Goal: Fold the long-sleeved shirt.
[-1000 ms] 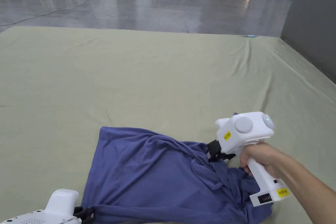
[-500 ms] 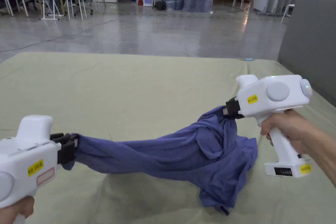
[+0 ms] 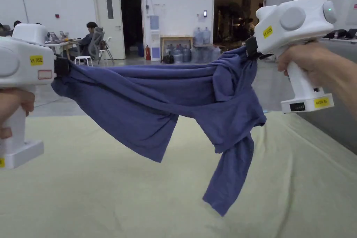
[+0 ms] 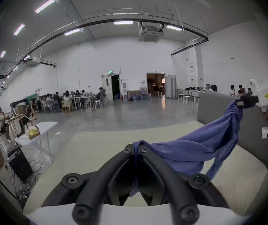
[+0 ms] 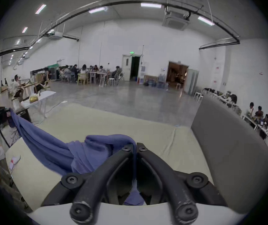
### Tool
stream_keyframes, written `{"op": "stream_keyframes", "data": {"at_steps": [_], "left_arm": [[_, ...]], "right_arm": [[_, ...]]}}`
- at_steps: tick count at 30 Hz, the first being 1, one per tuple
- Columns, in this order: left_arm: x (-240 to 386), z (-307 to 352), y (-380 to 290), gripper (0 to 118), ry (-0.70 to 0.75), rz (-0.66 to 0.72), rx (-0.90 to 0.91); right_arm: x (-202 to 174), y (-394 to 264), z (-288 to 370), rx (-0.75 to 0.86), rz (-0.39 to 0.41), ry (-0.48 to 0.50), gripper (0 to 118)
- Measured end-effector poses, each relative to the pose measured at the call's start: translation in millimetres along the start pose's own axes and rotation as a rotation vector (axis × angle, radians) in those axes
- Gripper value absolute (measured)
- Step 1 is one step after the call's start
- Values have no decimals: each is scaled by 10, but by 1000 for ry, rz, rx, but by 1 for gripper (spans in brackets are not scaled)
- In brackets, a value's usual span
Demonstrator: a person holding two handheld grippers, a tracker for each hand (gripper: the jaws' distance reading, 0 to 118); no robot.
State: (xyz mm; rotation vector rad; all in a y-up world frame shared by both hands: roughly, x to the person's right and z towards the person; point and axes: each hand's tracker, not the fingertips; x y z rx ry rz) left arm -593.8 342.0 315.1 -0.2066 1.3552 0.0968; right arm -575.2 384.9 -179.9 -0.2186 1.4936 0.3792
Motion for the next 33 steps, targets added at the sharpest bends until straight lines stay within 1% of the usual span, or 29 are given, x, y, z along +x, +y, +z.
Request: {"op": "stream_keyframes", "data": {"at_steps": [1,3,5,6,8,12,14,18,20,23,25,28,30,32,33], "left_arm": [[-8,-73,127,0,12,-4,11],[26,-158,316,0,32,-30,53],[85,-260,513,0,25,-32,59],[126,-296,589,0,34,-41,56],[194,-352,674,0,36,-47,75],[253,-447,562,0,30,-58,67],[296,-534,351,0,29,-77,36],[329,-763,-331,0,4,-68,-77],[359,-896,-790,0,-19,-70,-155],[424,-990,-1353,0,-35,-87,-233],[423,-977,-1575,0,-49,-84,-258],[365,-789,-1740,0,-62,-69,-262],[347,-548,-1846,0,-81,-58,-234],[330,-238,-2017,0,-100,-52,-221],[348,-107,-2133,0,-108,-52,-217]], "right_arm": [[40,77,-50,4,1,1,0],[60,195,-97,28,8,-35,0],[98,323,-199,48,18,-79,0],[109,362,-219,61,15,-86,0],[127,415,-252,72,-26,-88,0],[150,324,-390,55,-10,-89,0],[143,99,-476,34,-18,-80,0],[100,-577,-781,-63,-85,-40,0],[44,-1015,-984,-127,-82,-31,0],[-25,-1542,-1166,-167,-85,-29,0],[-41,-1755,-1181,-194,-92,-19,0],[-30,-1949,-983,-186,-89,14,0],[-19,-2059,-816,-174,-63,50,0],[-54,-2302,-484,-157,-18,101,0],[-84,-2420,-279,-158,-12,106,0]]}}
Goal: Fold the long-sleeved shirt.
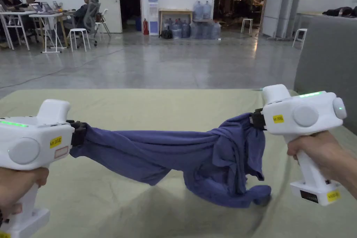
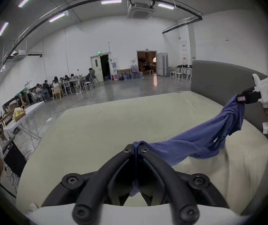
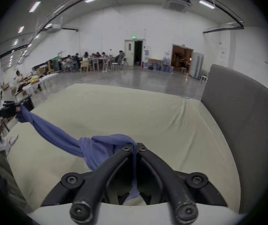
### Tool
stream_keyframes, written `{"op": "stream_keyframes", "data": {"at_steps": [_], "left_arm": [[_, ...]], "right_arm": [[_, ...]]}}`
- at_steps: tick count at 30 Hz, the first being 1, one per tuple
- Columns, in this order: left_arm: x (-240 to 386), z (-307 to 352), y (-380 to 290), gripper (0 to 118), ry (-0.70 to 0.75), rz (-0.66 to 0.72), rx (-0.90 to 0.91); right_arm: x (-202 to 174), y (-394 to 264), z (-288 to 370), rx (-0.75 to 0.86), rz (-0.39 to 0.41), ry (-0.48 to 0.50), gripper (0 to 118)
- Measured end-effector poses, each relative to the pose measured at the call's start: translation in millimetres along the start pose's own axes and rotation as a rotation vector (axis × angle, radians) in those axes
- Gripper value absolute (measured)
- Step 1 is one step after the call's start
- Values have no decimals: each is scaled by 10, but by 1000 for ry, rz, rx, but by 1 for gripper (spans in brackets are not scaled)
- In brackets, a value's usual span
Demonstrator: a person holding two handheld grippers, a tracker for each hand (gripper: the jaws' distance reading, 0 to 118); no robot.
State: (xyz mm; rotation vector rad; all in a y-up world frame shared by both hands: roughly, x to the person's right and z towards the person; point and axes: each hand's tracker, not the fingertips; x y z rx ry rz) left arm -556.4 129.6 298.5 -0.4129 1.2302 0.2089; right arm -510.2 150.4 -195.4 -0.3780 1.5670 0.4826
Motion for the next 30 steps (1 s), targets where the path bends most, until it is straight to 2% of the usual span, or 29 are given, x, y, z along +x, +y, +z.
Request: {"op": "stream_keyframes", "data": {"at_steps": [5,7,11,14,19,20,21,24,25,26,27,29,30], "left_arm": [[270,564,-1129,0,-47,-3,-80],[340,738,-1616,0,-74,-24,-159],[458,1119,-2460,0,-112,19,-283],[488,1396,-2786,0,-116,2,-311],[432,1600,-2975,0,-108,12,-342],[390,1579,-2981,0,-115,19,-343],[365,1576,-2974,10,-122,24,-339],[338,1645,-2879,39,-123,30,-319],[300,1668,-2831,82,-117,32,-322],[312,1717,-2807,110,-119,43,-319],[275,1776,-2762,118,-136,63,-286],[179,1886,-2654,117,-133,109,-232],[250,1946,-2599,116,-122,123,-237]], "right_arm": [[-154,-1120,523,-109,-7,109,0],[-231,-1583,691,-173,-7,121,0],[-485,-2478,1023,-345,49,159,0],[-565,-2938,1151,-427,58,192,0],[-678,-3181,1257,-465,56,200,0],[-663,-3191,1242,-463,59,197,4],[-660,-3182,1236,-455,54,187,28],[-548,-3027,1375,-408,-46,167,58],[-507,-2966,1455,-391,-63,151,85],[-460,-2895,1572,-346,-77,145,97],[-420,-2837,1667,-303,-92,138,97],[-278,-2771,1862,-250,-159,119,96],[-245,-2748,1921,-248,-187,111,89]]}}
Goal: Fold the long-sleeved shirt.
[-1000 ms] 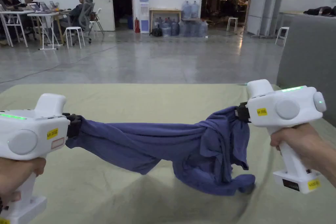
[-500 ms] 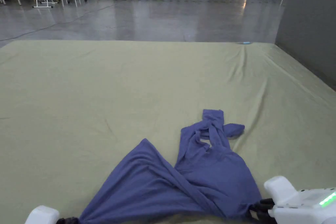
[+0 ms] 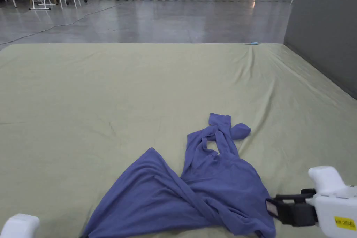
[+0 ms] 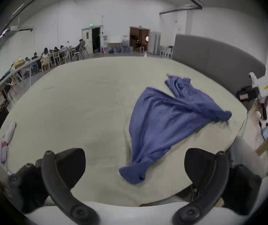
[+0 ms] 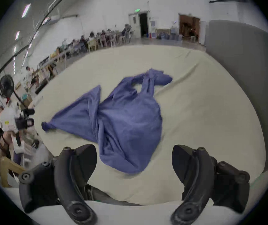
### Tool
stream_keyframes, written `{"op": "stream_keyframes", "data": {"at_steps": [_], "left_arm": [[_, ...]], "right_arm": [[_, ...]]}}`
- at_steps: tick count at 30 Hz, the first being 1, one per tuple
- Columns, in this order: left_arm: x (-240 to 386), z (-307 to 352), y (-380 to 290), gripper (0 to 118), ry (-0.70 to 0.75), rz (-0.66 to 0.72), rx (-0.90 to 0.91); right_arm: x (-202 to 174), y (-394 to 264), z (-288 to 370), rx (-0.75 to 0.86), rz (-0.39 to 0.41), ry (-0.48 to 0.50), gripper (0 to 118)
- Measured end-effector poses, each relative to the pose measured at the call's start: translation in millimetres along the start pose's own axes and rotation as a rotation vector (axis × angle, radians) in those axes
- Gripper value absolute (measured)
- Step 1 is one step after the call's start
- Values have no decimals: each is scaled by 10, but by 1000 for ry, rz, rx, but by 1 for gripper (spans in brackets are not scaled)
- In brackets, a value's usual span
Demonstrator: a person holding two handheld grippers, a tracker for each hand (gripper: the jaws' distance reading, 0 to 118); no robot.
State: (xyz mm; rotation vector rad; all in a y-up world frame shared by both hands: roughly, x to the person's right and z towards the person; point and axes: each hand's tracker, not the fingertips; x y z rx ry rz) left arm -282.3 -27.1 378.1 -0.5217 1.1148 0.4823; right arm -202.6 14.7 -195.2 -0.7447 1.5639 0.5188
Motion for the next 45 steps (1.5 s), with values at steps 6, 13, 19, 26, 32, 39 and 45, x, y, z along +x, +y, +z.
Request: {"op": "stream_keyframes", "data": {"at_steps": [6,13,19,26,32,39,45], "left_arm": [[17,46,54,0,-5,46,28],[133,-34,90,0,-45,40,36],[223,-104,212,0,-68,24,35],[395,-576,688,46,-87,-35,18],[686,-1627,1269,98,-104,-20,-35],[972,-2813,1592,98,-46,-75,-201],[1148,-3192,1454,41,-9,-117,-317]], "right_arm": [[-54,-106,93,-33,-18,-53,0],[20,-219,-325,-109,-44,-102,79],[44,-283,-890,-218,-15,-98,78],[-318,-189,-1072,-303,137,-106,27],[-341,-198,-1086,-297,205,-108,3],[-216,-234,-1153,-294,123,-70,4],[-171,-251,-1177,-293,112,-63,4]]}}
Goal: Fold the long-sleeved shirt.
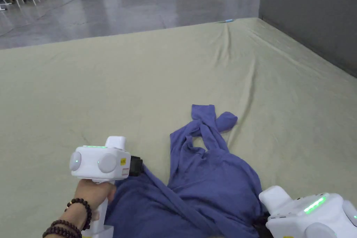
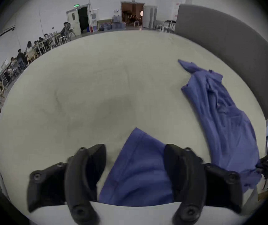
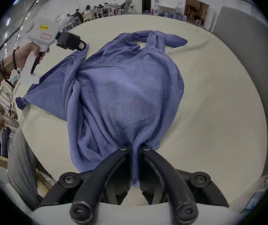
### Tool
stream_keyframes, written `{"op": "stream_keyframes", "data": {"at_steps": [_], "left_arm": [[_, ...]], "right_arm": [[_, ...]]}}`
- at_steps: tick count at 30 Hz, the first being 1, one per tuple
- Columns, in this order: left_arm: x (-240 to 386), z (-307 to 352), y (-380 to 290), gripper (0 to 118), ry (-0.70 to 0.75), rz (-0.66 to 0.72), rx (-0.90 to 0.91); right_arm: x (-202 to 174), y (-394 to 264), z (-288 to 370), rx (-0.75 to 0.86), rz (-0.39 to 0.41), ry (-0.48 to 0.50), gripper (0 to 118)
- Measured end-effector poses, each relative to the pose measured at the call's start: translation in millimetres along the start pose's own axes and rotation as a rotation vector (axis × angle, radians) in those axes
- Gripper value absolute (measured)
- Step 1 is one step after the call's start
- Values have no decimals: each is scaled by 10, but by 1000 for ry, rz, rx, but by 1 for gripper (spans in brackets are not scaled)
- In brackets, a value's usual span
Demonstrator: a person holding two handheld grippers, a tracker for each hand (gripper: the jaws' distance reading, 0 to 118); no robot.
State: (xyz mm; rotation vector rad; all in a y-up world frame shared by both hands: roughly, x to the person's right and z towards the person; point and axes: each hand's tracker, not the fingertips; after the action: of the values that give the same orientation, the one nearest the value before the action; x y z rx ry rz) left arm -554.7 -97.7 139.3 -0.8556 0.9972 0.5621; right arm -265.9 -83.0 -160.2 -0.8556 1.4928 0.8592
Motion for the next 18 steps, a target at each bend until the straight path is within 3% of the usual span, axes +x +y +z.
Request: {"op": "stream_keyframes", "data": {"at_steps": [2,6,12,18], "left_arm": [[112,60,-99,0,74,-82,51],[126,368,-170,0,-70,-67,50],[-264,1467,-131,0,-75,-5,312],[-732,2738,107,0,-2,29,555]], "right_arm": [[-24,-11,-1,0,-3,2,4],[-43,-21,5,7,-1,-2,4],[67,165,413,155,-41,26,4],[136,1017,1048,347,-38,0,4]]}}
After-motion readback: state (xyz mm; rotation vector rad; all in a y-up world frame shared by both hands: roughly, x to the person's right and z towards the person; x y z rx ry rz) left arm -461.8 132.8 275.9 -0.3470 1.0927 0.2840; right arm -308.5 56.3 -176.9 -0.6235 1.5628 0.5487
